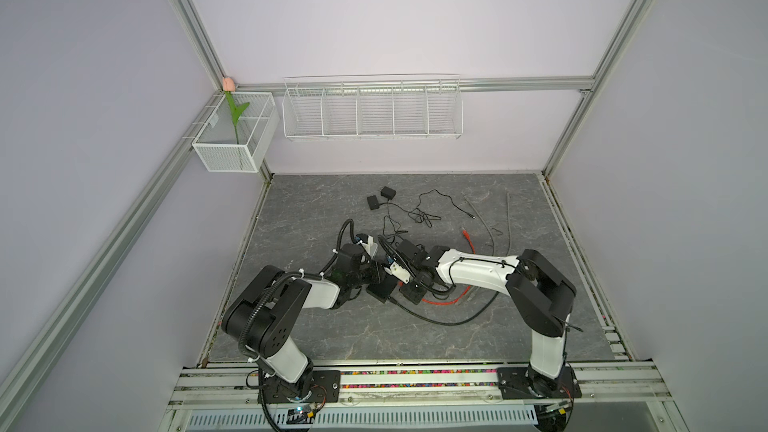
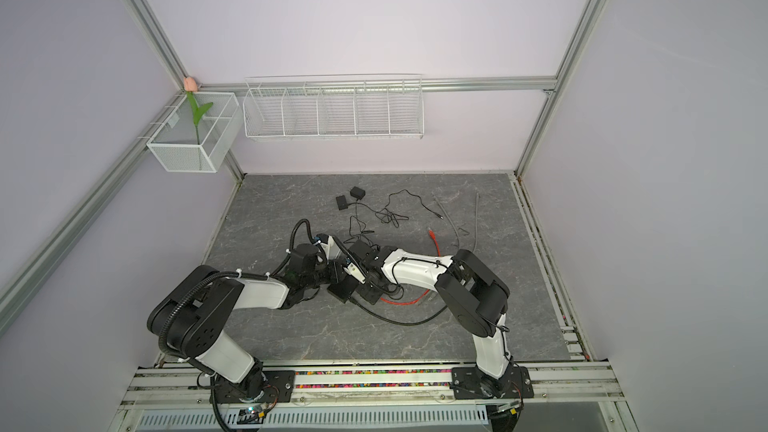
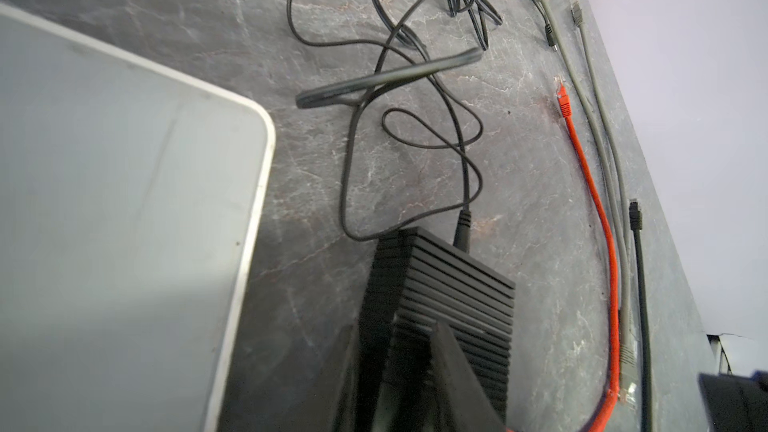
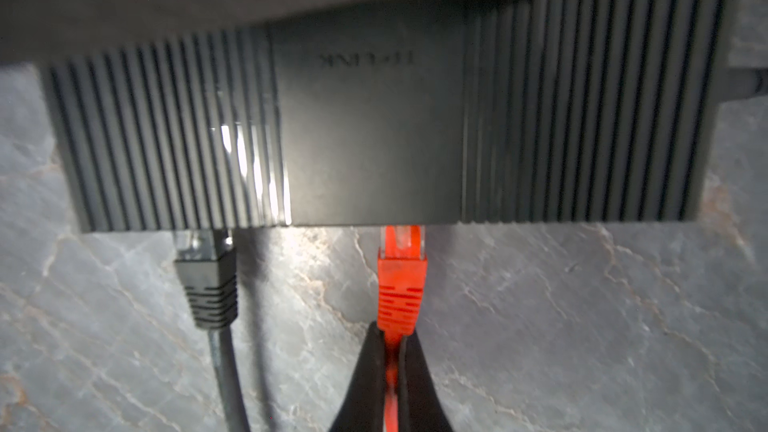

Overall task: Insert the plug into the switch port
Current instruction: 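Press the red plug further into the switch port with the right gripper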

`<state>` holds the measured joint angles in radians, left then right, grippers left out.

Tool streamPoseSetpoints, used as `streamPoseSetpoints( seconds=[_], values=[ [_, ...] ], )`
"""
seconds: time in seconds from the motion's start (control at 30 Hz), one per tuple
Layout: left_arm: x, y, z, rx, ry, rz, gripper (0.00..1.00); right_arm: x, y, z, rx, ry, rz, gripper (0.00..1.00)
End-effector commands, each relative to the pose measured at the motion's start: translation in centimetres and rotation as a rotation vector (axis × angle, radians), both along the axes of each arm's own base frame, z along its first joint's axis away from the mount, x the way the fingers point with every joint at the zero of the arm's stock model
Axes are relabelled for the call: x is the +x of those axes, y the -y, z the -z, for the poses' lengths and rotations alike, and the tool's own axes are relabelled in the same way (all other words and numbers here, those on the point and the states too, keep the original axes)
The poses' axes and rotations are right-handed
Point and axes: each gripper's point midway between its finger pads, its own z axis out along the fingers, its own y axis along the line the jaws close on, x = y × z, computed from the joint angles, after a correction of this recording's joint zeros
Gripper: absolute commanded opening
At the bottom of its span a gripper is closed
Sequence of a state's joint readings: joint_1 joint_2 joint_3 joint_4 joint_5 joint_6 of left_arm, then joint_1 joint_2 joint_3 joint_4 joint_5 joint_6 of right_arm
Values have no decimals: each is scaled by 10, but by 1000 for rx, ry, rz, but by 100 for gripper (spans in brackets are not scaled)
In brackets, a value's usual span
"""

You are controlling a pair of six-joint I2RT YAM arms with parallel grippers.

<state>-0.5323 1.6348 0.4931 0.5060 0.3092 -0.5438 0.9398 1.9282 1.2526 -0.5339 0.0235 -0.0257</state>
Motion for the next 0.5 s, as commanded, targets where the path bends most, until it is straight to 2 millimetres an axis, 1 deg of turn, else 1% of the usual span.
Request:
streamPoseSetpoints(
  seconds=[0.0,0.2,0.3,0.4,0.47],
  values=[
    [-97,31,37,-24,-325,286,28,50,-111,-40,452,230,-81,7],
    [-103,31,39,-18,-330,297,28,57,-122,-39,456,227,-85,7],
    [-107,34,42,-29,-337,307,28,59,-123,-37,455,227,-83,6],
    [-107,33,45,-17,-338,309,28,59,-119,-36,441,224,-76,7],
    [-101,30,43,6,-326,293,28,58,-112,-36,421,231,-75,7]
  ],
)
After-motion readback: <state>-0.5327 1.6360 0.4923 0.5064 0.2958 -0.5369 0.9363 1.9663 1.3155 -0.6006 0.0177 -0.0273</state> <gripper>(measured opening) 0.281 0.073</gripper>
